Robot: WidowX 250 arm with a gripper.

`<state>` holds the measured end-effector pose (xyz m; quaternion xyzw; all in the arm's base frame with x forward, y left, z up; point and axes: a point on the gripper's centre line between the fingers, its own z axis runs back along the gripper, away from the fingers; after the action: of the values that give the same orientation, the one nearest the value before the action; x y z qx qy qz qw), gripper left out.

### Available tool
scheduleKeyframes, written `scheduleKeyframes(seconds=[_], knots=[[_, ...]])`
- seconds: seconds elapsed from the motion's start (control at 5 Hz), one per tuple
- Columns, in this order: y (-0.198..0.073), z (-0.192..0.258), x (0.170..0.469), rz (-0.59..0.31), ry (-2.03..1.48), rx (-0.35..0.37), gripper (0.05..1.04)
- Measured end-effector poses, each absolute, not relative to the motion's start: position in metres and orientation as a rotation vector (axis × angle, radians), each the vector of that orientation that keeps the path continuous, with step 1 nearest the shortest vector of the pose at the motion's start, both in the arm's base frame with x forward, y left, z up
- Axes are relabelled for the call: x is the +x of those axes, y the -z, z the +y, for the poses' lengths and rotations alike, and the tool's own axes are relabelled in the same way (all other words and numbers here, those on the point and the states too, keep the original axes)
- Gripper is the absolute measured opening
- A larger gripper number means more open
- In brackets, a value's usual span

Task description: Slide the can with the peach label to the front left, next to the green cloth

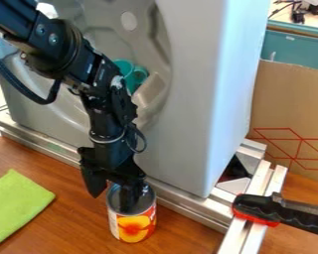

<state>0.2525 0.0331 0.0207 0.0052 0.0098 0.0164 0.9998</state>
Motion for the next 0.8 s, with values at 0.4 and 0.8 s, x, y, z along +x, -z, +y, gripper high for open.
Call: scheduleKeyframes(seconds=[0.4,0.8], knots=[[-0.024,0.070,0.197,0.316,-0.138,0.026,1.000],[-0.023,0.110,0.153,0.394,-0.277,0.014,1.000]])
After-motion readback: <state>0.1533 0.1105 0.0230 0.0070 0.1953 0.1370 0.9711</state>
